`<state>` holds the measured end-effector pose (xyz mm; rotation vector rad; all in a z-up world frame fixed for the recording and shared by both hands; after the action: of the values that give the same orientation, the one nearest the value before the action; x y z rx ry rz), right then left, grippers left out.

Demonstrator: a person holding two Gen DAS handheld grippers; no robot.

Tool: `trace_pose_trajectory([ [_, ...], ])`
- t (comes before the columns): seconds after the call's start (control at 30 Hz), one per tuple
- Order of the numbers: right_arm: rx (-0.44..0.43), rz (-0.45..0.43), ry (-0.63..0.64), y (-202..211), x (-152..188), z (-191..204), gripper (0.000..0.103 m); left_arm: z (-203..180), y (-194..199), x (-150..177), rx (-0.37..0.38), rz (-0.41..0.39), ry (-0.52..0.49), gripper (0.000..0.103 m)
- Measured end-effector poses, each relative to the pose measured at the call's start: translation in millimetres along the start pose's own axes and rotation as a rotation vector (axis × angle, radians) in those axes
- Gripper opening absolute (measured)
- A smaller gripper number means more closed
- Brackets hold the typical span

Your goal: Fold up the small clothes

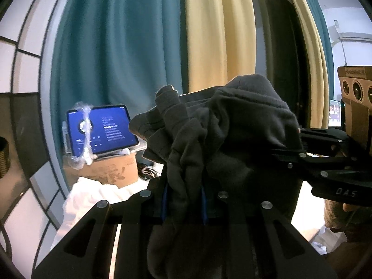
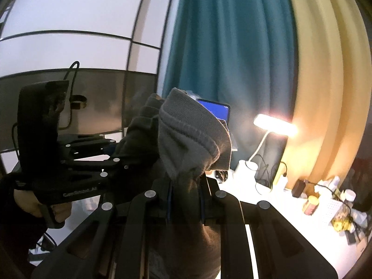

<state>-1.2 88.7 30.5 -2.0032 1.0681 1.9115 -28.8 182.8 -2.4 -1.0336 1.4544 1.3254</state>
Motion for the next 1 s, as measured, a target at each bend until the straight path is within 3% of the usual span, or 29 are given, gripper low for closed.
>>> trace_pose_trajectory([
  [0.4,0.045,0.084,-0.09,-49.4,27.7,-49.1,0.019,-2.8,-57.0,4.6,0.059,0.088,-0.003,0.019],
  [1.0,-0.002,0.25,-0.187,-150.4,81.3,-88.9,0.019,27.7,-145.1,46.1,0.068,0.279,0.064,0.019],
])
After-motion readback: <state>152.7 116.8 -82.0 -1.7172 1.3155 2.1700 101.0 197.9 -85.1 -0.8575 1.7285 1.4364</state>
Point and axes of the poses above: each gripper's, at about its wrist camera, not at the fingertips, and y roughly against the way its jaws point, z to its left, x to its underside, the point moved 5 cm from there along -y, roughly the way its jaws point, and after that the axes turned 7 degrees about x, right-handed, at the moved point
